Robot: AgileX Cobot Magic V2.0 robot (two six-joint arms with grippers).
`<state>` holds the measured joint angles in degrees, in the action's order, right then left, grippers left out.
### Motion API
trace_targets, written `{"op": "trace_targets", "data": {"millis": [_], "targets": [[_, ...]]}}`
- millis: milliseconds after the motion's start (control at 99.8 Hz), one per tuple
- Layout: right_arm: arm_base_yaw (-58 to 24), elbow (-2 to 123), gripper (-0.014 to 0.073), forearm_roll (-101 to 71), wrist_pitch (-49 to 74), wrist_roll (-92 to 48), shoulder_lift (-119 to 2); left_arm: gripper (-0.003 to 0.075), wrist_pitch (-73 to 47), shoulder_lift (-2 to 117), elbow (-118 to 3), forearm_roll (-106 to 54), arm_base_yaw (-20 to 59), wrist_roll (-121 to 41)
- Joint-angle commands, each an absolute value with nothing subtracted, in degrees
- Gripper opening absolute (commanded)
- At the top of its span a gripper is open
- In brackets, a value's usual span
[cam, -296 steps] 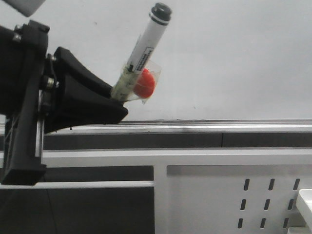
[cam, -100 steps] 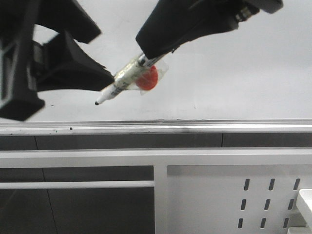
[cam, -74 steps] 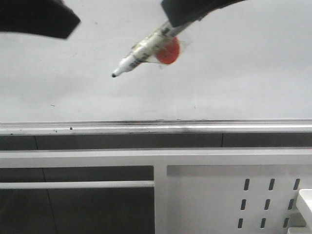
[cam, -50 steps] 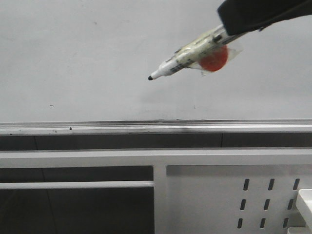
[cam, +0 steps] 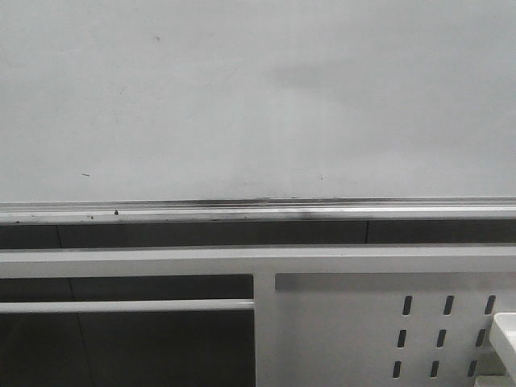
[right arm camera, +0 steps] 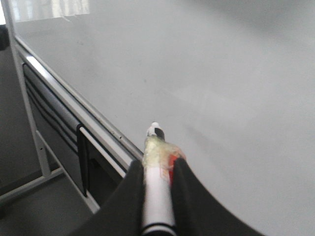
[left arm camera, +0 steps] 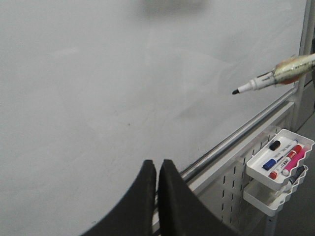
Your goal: Write number 1 on whiteboard
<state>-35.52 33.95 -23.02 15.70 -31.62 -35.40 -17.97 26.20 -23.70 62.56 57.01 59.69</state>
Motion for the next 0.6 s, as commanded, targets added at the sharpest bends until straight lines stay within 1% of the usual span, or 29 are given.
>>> {"op": "trace_targets", "data": {"millis": [0,90,150,210,591], "targets": [[-33.98,35.66,-0.0071,-23.69,8.76,-31.39,-36.44,-0.002,-15.85,26.29,-23.34,74.45,57.39,72.17],[-33.68,35.66,-0.0071,-23.69,6.32,-31.39,-37.17,-0.002,-18.8,26.29,-21.95,83.79,57.39,83.11],[-33.68,35.66,-0.0071,-23.69,5.06,-31.39,-37.85,-0.002,-22.38,26.29,-21.53,84.73,57.39,86.71],[-33.63,35.66,-0.0071,-23.69,4.19,-31.39,-38.78,-0.002,-23.94,26.29,-21.56,84.86,57.39,87.02],[-33.54,36.97,-0.0071,-23.12,-0.84,-31.39,-46.06,-0.002,-24.69,26.29,-21.56,85.84,57.39,87.09]]}}
